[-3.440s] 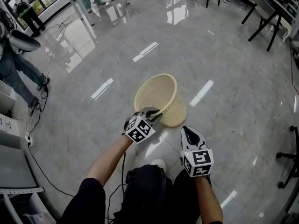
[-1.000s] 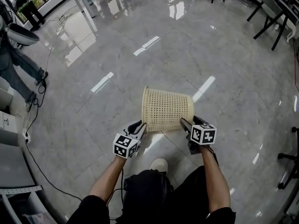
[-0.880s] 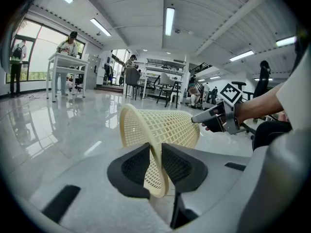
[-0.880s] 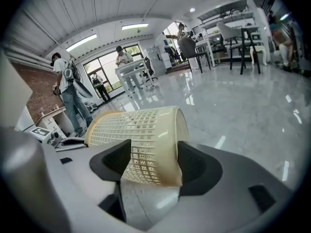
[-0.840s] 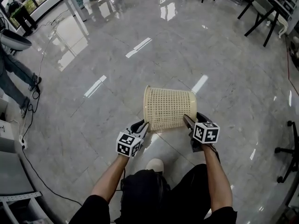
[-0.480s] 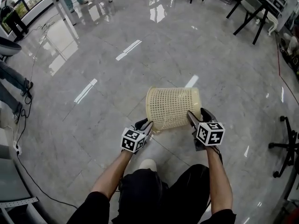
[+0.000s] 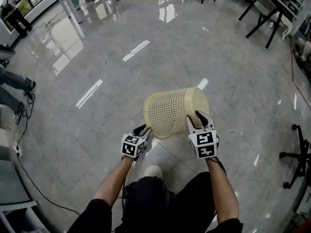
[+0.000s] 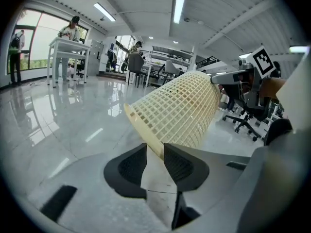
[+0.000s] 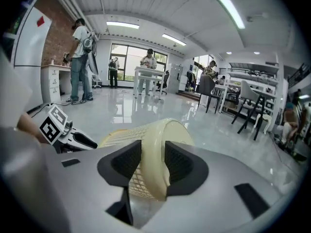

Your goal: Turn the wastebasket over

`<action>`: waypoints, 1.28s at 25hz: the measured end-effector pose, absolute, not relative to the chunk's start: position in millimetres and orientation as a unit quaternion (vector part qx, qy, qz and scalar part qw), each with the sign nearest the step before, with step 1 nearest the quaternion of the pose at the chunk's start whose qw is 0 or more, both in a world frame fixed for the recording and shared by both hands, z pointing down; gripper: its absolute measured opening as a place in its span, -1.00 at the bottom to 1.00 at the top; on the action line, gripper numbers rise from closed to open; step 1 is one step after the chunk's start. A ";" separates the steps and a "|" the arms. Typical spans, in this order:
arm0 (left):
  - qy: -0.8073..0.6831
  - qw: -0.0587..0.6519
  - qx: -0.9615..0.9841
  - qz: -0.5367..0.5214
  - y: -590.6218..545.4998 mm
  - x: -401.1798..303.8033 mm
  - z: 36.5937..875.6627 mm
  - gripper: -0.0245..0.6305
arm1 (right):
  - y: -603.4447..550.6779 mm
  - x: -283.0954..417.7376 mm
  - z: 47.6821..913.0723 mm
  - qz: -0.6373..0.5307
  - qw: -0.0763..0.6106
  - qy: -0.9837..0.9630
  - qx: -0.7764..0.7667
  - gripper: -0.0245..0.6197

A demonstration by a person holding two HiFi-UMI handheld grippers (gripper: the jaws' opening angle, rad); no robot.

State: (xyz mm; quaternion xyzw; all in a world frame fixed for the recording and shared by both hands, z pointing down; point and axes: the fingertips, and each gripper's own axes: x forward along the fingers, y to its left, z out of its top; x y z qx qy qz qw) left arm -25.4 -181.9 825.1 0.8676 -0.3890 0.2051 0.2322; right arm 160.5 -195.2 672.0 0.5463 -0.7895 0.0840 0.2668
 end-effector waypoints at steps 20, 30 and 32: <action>-0.397 0.235 0.876 0.140 -168.4 -56.1 799.5 -0.63 | -192.4 31.4 705.2 -0.048 0.376 -0.833 0.404 -0.52; -0.400 0.245 0.873 0.132 -160.5 -70.6 798.7 -0.65 | -190.9 31.0 736.7 -0.037 0.396 -0.825 0.401 -0.59; -0.397 0.240 0.877 0.124 -161.7 -67.6 788.7 -0.66 | -189.5 32.2 731.7 -0.035 0.392 -0.826 0.405 -0.58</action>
